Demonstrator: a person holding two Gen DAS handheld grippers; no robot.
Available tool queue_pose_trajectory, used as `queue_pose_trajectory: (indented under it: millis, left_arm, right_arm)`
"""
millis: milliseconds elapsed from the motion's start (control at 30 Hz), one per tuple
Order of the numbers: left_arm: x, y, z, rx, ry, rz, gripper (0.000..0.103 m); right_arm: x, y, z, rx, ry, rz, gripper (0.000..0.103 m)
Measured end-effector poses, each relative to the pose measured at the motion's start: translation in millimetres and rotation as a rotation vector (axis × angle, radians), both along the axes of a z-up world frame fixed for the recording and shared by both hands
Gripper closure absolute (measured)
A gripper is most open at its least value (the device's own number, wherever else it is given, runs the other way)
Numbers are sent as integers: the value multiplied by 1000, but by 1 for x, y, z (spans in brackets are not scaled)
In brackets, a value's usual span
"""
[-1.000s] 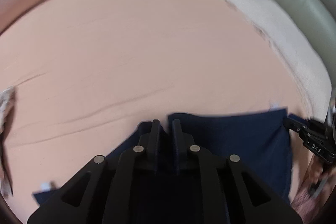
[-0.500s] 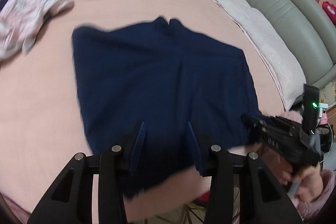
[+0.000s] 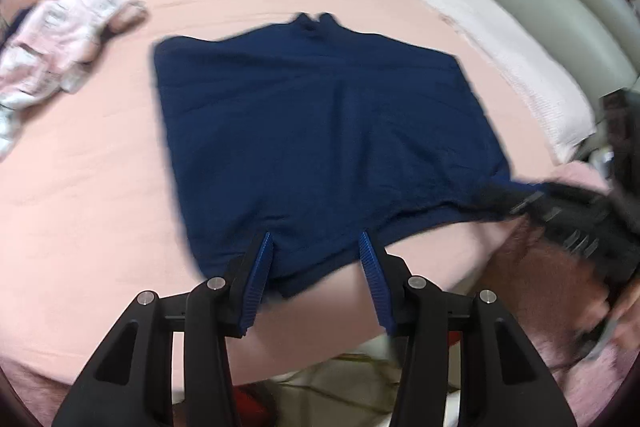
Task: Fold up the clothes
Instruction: 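Lay the navy pants flat on the bed holding the waistband with both grippers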
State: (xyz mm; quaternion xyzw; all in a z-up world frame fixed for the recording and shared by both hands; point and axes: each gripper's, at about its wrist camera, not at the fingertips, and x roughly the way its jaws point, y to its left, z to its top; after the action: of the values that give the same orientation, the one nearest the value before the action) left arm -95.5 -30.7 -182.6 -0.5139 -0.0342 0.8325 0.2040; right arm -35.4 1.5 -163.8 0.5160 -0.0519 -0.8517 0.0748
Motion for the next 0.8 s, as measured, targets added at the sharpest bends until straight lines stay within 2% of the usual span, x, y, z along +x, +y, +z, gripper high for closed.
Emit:
queue_pose_trajectory:
  millis: [33, 133, 233, 300, 333, 367, 467, 533, 567, 800]
  left_arm:
    - [3, 0, 1, 9, -1, -6, 50]
    - [1, 15, -3, -53, 35, -39, 49]
    - [-1, 22, -9, -90, 47, -51, 49]
    - [0, 25, -10, -117, 63, -55, 50]
    - [2, 26, -11, -133, 72, -55, 52]
    - [3, 27, -11, -145, 80, -54, 59]
    - [4, 29, -8, -143, 101, -36, 75]
    - [-3, 30, -8, -142, 111, -46, 83]
    - [-3, 30, -8, -139, 112, -51, 84]
    - [-17, 26, -16, -72, 53, -36, 83]
  right_arm:
    - [1, -14, 1, 2, 5, 34, 81]
    - [5, -49, 2, 21, 21, 113, 81]
    - [12, -52, -9, 35, 17, 124, 79]
    - [-2, -37, -20, 20, 5, 114, 79]
    - [-10, -30, -25, 13, 0, 110, 79]
    - [-19, -22, -28, 5, -4, 108, 79]
    - [-16, -25, -16, 3, 20, 131, 79]
    - [-16, -42, -13, -16, 27, 165, 74]
    - [-22, -32, -19, -26, 24, 181, 70]
    - [-12, -40, -22, 18, 18, 222, 70]
